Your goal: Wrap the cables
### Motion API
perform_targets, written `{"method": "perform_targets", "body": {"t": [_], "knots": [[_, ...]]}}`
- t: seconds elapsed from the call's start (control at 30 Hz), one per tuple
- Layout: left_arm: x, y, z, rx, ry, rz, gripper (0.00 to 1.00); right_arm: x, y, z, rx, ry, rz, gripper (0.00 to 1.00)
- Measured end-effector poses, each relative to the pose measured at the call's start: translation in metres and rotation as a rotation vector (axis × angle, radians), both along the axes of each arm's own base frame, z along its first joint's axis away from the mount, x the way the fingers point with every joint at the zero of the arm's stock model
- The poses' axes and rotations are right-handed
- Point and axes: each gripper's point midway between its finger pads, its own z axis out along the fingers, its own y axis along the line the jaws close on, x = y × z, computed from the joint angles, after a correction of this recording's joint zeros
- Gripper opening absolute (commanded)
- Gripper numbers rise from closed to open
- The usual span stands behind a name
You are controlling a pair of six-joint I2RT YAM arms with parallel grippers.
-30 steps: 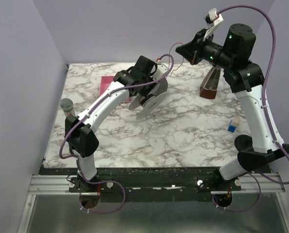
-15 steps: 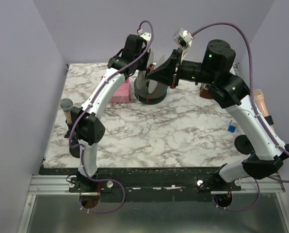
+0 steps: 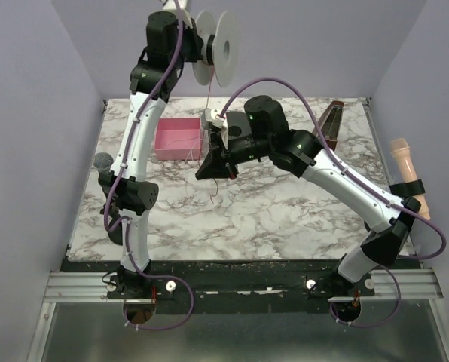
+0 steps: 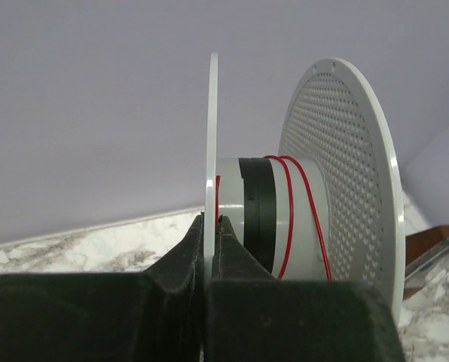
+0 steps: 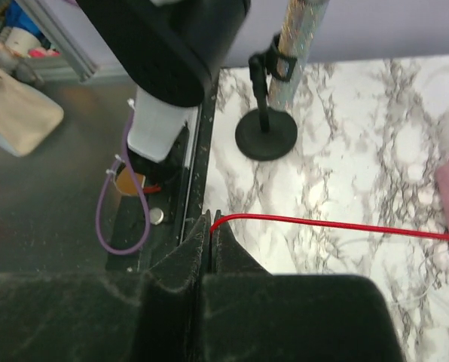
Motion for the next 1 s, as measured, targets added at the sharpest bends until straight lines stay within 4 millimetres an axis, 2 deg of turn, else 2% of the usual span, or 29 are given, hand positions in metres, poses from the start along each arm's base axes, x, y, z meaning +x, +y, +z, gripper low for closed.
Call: {"method": "perform_targets", "body": {"t": [0.17,0.3,0.43,0.53,0.63,0.77,0.9,1.0], "knots": [[-0.004,0.028,0.041,-0.102,-0.063,0.005,0.00,0.011,0.000,-0.045,-0.068,0.020,-0.007,0.01],[-0.014,0.027,0.056,-0.174,-0.067,-0.065,0.00,0.031,-0.005,-0.088,-0.097,0.088,-0.032,0.01],[-0.026,0.027,0.065,-0.204,-0.059,-0.121,0.00,0.060,-0.024,-0.138,-0.133,0.216,-0.106,0.01],[-0.039,0.031,0.073,-0.185,-0.067,-0.147,0.00,0.085,-0.044,-0.160,-0.137,0.294,-0.194,0.01],[-0.059,0.032,0.085,-0.145,-0.090,-0.190,0.00,0.110,-0.063,-0.166,-0.121,0.339,-0.279,0.01],[-0.102,0.025,0.095,-0.079,-0.101,-0.310,0.00,0.141,-0.084,-0.159,-0.081,0.351,-0.377,0.01],[-0.142,0.016,0.089,0.019,-0.094,-0.429,0.00,0.173,-0.113,-0.158,-0.058,0.373,-0.494,0.01],[-0.166,0.009,0.068,0.127,-0.064,-0.504,0.00,0.196,-0.136,-0.157,-0.046,0.386,-0.580,0.01]]}}
